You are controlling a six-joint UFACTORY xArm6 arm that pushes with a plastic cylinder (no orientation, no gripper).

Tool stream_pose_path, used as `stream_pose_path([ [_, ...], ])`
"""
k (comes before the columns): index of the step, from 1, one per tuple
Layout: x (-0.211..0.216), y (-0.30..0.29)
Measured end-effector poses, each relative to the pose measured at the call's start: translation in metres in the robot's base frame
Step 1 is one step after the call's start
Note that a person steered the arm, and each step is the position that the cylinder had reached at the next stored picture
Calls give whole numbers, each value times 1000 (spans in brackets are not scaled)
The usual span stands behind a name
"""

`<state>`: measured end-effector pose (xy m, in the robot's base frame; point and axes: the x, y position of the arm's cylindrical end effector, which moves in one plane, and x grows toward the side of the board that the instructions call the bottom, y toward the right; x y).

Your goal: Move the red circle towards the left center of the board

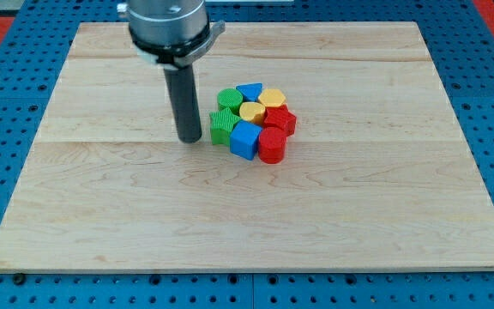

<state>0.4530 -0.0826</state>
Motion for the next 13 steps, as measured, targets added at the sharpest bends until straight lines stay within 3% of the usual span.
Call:
stream_pose_path([
  [2,58,118],
  [3,22,192],
  [4,-5,180],
  [5,29,151],
  [6,33,127],
  [8,8,181],
  [9,-15,155],
  [11,-6,80],
  [13,39,132],
])
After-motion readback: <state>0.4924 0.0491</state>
